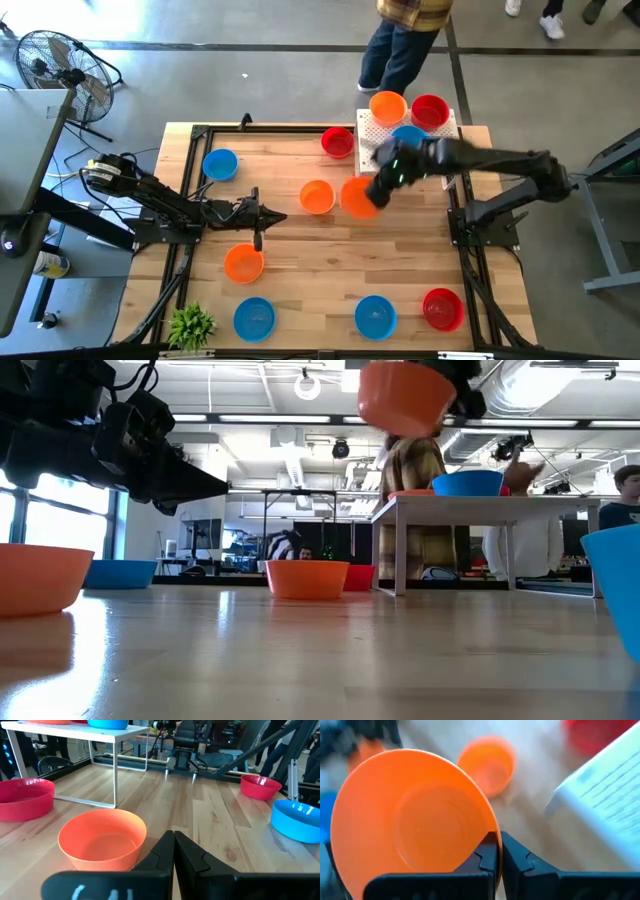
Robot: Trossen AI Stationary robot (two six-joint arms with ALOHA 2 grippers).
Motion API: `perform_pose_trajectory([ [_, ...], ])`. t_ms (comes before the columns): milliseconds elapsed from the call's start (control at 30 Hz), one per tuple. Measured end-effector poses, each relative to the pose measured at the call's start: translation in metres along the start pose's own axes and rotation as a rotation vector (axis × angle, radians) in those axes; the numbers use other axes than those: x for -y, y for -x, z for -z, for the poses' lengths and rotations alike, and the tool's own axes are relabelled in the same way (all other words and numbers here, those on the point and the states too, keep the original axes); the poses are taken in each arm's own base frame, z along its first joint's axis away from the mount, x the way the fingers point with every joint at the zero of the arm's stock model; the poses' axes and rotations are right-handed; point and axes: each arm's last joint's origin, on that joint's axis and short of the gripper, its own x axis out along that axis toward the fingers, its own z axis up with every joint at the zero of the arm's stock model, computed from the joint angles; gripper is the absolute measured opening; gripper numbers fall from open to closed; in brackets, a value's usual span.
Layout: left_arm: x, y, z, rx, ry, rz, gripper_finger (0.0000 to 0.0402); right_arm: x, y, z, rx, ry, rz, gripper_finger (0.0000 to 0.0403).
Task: Pick & Place Mini bowls
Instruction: Stack the orange bowl on the orange bowl on the shelf
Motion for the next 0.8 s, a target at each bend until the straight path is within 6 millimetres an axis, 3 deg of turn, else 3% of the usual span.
perform_pose_trajectory([
  [200,0.000,0.000,0.000,0.000,0.000,0.000,0.0001,0.049,0.051,-0.053,0.143,-0.085,0.150,0.0002],
  [367,0.000,0.000,0.000,0.000,0.000,0.000,0.0001,0.106,0.067,-0.090,0.197,-0.199,0.269,0.0001],
  [567,0.000,0.000,0.000,0.000,0.000,0.000,0.0001,0.171,0.056,-0.119,0.145,-0.314,0.325,0.0002],
  [800,0.000,0.000,0.000,0.000,0.000,0.000,0.0001,0.215,0.024,-0.128,0.031,-0.354,0.339,0.0002],
])
